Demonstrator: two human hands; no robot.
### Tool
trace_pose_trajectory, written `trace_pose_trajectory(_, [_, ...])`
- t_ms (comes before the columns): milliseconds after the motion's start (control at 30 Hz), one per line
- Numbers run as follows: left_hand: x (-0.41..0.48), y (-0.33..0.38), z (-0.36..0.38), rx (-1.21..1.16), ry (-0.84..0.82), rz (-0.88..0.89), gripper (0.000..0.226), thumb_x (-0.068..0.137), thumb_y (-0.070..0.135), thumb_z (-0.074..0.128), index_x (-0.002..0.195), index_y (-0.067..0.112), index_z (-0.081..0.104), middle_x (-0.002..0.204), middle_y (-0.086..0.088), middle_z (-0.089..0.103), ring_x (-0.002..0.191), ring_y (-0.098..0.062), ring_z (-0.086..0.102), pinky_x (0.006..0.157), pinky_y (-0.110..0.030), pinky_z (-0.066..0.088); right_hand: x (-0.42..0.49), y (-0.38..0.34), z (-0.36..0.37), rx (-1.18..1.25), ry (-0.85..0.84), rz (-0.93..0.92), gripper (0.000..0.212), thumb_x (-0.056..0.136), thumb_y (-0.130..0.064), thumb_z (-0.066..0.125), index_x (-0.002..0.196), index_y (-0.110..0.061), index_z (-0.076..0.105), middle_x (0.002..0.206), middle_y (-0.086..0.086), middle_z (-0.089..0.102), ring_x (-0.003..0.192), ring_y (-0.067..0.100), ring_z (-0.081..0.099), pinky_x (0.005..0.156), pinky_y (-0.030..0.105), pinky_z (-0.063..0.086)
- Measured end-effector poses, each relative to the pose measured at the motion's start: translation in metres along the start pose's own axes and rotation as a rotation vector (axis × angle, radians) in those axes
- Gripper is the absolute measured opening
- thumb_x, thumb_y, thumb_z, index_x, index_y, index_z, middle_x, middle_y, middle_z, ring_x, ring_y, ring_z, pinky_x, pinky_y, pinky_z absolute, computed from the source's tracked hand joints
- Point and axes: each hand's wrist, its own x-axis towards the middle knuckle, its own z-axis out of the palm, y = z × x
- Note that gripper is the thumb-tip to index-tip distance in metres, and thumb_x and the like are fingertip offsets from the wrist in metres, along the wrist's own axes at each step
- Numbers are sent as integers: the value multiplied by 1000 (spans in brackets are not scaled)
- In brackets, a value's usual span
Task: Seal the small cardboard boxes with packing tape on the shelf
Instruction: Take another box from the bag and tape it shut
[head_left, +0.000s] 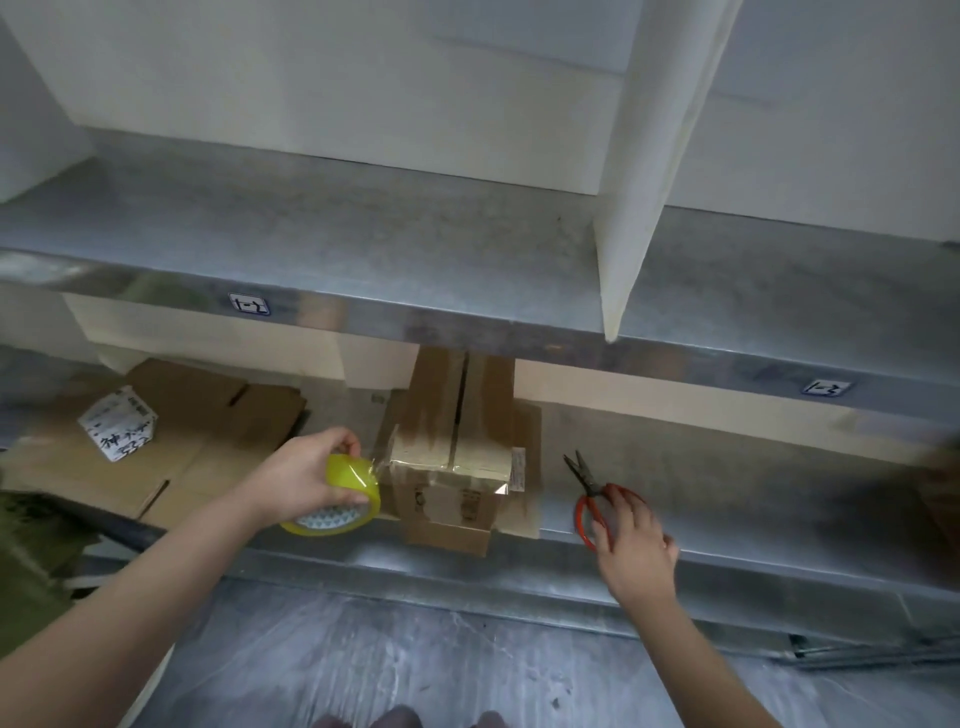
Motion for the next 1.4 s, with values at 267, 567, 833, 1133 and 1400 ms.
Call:
trace_pose_trajectory(267, [5,-2,-13,3,-69,107,50,62,47,86,93,35,50,103,12,58,96,-13,56,80,-30,46,-76,-102,-23,102,218,-404,52,97,-38,50,147,-33,36,154,-7,35,143,13,27,116,41,23])
trace_pose_trajectory(567, [4,-18,-32,-17,-157,259,49,68,48,82,101,34,48,105,10,55,92,-13,54,66,-22,38,-87,-176,-2,114,197,-267,53,100,-37,46,151,-29,32,158,-6,27,149,13,12,120,37,24])
trace_pose_trajectory(833, [22,-19,-38,272,-165,420,46,76,38,75,109,23,47,101,-1,59,93,-23,53,68,-30,34,-85,-179,4,29,228,-241,50,99,-29,51,147,-26,38,156,-3,33,149,14,17,117,29,21])
trace_pose_trajectory(1133, [29,-46,-49,240,-130,314,51,73,43,76,110,27,46,101,-1,59,88,-19,53,70,-28,39,-88,-188,-3,-21,242,-216,49,100,-39,45,147,-29,39,155,-3,35,148,16,19,121,35,14])
trace_pose_trajectory(1400, [-18,-31,-40,178,92,438,47,73,44,77,99,35,39,103,11,60,90,-14,53,74,-28,35,-101,-245,-24,35,323,-510,42,95,-33,55,135,-22,54,141,-2,52,141,18,35,112,33,31])
